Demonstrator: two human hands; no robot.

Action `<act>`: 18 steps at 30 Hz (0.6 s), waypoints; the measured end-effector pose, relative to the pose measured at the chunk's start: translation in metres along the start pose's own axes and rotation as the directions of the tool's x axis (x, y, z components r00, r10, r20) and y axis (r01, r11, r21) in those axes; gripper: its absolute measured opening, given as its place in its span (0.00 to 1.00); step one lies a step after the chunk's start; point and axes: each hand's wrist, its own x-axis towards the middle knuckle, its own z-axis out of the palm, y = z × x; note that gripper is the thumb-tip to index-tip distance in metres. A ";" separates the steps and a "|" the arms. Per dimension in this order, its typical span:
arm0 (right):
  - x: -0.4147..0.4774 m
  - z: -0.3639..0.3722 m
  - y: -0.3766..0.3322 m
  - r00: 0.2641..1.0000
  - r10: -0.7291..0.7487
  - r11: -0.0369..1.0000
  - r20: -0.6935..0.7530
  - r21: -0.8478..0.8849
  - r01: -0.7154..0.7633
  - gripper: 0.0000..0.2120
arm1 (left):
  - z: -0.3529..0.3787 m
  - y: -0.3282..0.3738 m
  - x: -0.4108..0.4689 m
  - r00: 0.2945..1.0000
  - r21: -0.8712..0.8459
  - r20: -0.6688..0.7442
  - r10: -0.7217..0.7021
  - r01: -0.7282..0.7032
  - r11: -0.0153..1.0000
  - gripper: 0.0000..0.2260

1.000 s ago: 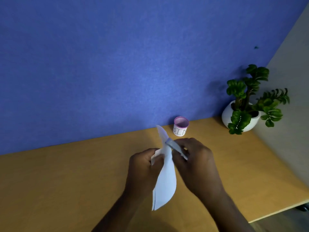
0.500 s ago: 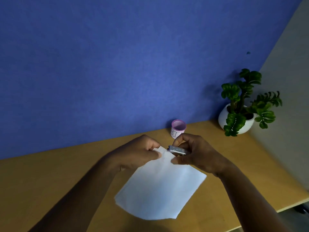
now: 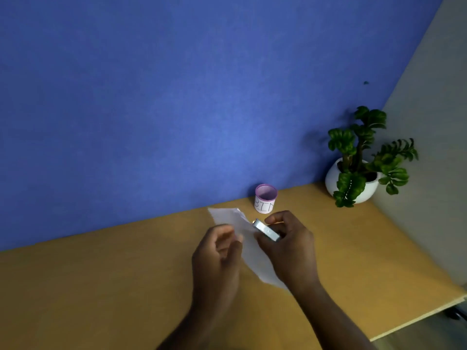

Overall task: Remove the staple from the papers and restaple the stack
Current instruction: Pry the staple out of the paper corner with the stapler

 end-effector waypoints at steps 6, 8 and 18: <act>-0.034 0.028 -0.009 0.991 -0.129 0.986 0.044 -0.104 0.133 0.16 | 0.006 -0.001 -0.004 0.929 -0.526 0.143 -0.340 0.363 0.769 0.11; -0.037 0.031 -0.008 0.991 -0.117 0.988 0.059 -0.094 0.122 0.17 | -0.002 0.000 -0.002 0.920 -0.571 0.167 -0.355 0.384 0.726 0.13; -0.044 0.030 0.001 0.985 -0.126 0.991 0.120 -0.024 0.129 0.08 | -0.005 -0.012 0.005 0.899 -0.470 0.114 -0.423 0.424 0.774 0.09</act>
